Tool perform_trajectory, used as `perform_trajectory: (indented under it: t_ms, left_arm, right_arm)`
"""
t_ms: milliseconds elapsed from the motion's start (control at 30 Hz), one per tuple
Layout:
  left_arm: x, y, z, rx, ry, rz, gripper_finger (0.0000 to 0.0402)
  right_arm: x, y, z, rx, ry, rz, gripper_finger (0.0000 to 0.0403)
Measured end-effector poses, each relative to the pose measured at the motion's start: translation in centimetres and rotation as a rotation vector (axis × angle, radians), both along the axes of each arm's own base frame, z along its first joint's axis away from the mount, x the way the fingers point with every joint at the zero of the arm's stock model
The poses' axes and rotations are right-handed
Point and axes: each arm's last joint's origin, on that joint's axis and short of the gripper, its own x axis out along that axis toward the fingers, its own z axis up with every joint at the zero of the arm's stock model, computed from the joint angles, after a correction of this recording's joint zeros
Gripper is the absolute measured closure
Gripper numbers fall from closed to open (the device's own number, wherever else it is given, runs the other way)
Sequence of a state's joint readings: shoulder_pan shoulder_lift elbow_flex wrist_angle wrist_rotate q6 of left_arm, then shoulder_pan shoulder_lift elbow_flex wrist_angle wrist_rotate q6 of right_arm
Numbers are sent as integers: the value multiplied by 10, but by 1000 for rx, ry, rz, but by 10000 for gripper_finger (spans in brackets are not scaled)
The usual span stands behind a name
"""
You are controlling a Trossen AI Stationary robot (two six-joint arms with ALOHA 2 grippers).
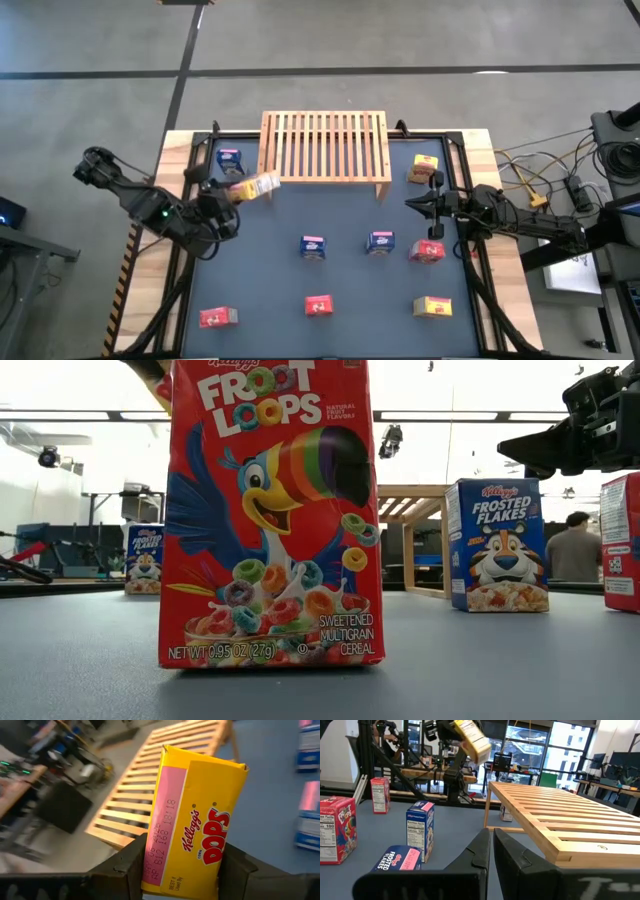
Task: Stack cereal on shelf
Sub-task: Put the middle left yellow cereal box on the shelf
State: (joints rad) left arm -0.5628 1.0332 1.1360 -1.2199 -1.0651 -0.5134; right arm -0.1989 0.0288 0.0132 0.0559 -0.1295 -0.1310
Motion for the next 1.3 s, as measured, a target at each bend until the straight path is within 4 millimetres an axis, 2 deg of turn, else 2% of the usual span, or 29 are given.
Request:
perform_trajectory:
  t_ms: [300, 567, 733, 867, 1067, 1300]
  left_arm:
    - [5, 11, -1, 107, 27, 51, 243]
    - [14, 22, 12, 30, -104, 90, 243]
    - [29, 26, 16, -67, -137, 6, 243]
    - [44, 33, 17, -78, -170, -106, 243]
    - [54, 60, 26, -45, -228, -123, 243]
    - [58, 107, 30, -86, -265, -160, 243]
  right_arm:
    - [0, 0, 0, 0, -1, 0, 390]
    - [0, 0, 0, 0, -1, 0, 390]
    - [0, 0, 0, 0, 0, 0, 390]
    - [0, 0, 0, 0, -1, 0, 390]
    - [0, 0, 0, 0, -1, 0, 390]
    - [0, 0, 0, 0, -1, 0, 390]
